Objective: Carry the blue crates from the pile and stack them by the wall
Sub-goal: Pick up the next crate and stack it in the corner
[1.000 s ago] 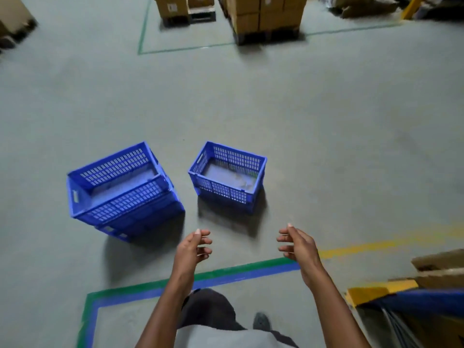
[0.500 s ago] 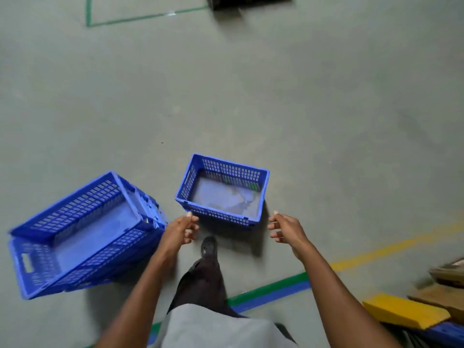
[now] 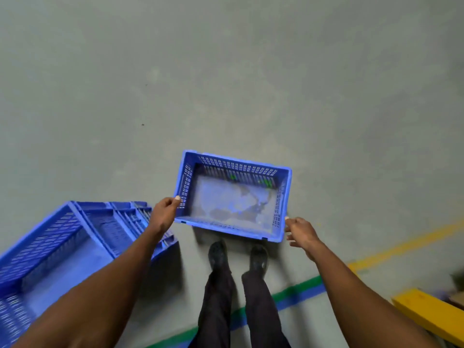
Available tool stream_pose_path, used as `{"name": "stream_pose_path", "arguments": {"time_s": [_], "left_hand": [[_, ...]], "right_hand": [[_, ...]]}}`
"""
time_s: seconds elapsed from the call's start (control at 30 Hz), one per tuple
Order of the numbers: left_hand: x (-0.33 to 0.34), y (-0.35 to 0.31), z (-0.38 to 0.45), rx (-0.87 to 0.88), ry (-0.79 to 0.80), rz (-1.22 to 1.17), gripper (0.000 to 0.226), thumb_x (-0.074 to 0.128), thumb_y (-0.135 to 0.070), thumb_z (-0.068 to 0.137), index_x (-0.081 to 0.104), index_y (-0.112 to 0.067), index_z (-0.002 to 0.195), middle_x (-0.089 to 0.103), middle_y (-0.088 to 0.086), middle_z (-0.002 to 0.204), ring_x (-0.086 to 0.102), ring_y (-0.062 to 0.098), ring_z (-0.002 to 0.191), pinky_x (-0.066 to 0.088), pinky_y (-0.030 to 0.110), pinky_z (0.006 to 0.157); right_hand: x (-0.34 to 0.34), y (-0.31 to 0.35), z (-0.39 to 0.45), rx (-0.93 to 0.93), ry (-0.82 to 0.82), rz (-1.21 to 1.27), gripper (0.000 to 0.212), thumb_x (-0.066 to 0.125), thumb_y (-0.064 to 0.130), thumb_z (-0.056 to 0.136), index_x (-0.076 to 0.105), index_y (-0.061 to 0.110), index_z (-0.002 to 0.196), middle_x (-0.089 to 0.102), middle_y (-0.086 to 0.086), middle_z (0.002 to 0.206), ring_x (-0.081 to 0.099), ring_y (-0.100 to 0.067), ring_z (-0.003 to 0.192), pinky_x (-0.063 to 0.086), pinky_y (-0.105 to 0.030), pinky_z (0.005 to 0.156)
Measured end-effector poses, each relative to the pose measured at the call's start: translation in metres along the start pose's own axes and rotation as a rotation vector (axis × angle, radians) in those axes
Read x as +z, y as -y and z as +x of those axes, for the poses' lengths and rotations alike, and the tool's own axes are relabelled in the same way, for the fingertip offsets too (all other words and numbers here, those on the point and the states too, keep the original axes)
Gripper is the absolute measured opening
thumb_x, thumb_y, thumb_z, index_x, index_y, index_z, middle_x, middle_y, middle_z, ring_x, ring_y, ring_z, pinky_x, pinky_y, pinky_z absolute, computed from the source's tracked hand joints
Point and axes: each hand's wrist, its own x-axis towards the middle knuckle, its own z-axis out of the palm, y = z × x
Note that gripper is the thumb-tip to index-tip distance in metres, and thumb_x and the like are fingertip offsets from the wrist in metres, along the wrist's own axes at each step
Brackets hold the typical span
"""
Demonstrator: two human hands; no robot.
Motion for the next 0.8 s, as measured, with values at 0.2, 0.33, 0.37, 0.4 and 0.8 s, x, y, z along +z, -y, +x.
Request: {"name": "stream_pose_path", "arguments": {"time_s": [0.2,0.33,0.37,0.4,0.8], "left_hand": [[0.04,0.035,0.15,0.038,-0.022,0.149,0.043,0.061,-0.028,0.099,0.055,-0.008,0.137,0.061,0.022,0.13,0.061,0.036,0.117,0.048,0.046,0.102],[0.061,0.056,0.218,-0.007,-0.117,0.217,0.075,0.062,-0.048,0.093,0.039,-0.005,0.15,0.051,0.028,0.143,0.052,0.04,0.13,0.042,0.052,0.109],[0.065,0.059,0.229,-0.021,-0.11,0.211,0.077,0.057,-0.057,0.091,0.043,-0.005,0.146,0.055,0.026,0.139,0.055,0.039,0.127,0.043,0.051,0.107],[0.067,0.063,0.24,-0.029,-0.09,0.209,0.077,0.05,-0.067,0.089,0.051,-0.007,0.138,0.062,0.023,0.13,0.061,0.038,0.119,0.047,0.051,0.102],[0.074,0.058,0.278,-0.104,-0.01,-0.016,0.076,0.032,-0.08,0.09,0.062,-0.012,0.073,0.058,0.016,0.065,0.053,0.028,0.055,0.051,0.044,0.064]], "right_hand": [[0.033,-0.006,0.148,0.057,-0.037,-0.059,0.039,0.06,0.049,0.088,0.066,0.017,0.11,0.07,-0.014,0.12,0.067,-0.032,0.099,0.056,-0.048,0.092],[0.052,-0.01,0.211,0.067,-0.222,-0.172,0.071,0.062,0.044,0.095,0.038,0.01,0.152,0.041,-0.019,0.155,0.042,-0.042,0.138,0.037,-0.049,0.113],[0.056,-0.011,0.223,0.059,-0.246,-0.159,0.071,0.061,0.047,0.094,0.039,0.01,0.15,0.042,-0.019,0.153,0.044,-0.043,0.136,0.038,-0.051,0.112],[0.061,-0.015,0.234,0.057,-0.254,-0.115,0.071,0.059,0.052,0.091,0.043,0.01,0.145,0.048,-0.02,0.147,0.05,-0.043,0.129,0.041,-0.051,0.109],[0.06,-0.019,0.266,0.085,-0.164,0.438,0.063,0.042,0.072,0.095,0.056,0.014,0.078,0.046,-0.004,0.062,0.038,-0.021,0.047,0.037,-0.028,0.047]]}}
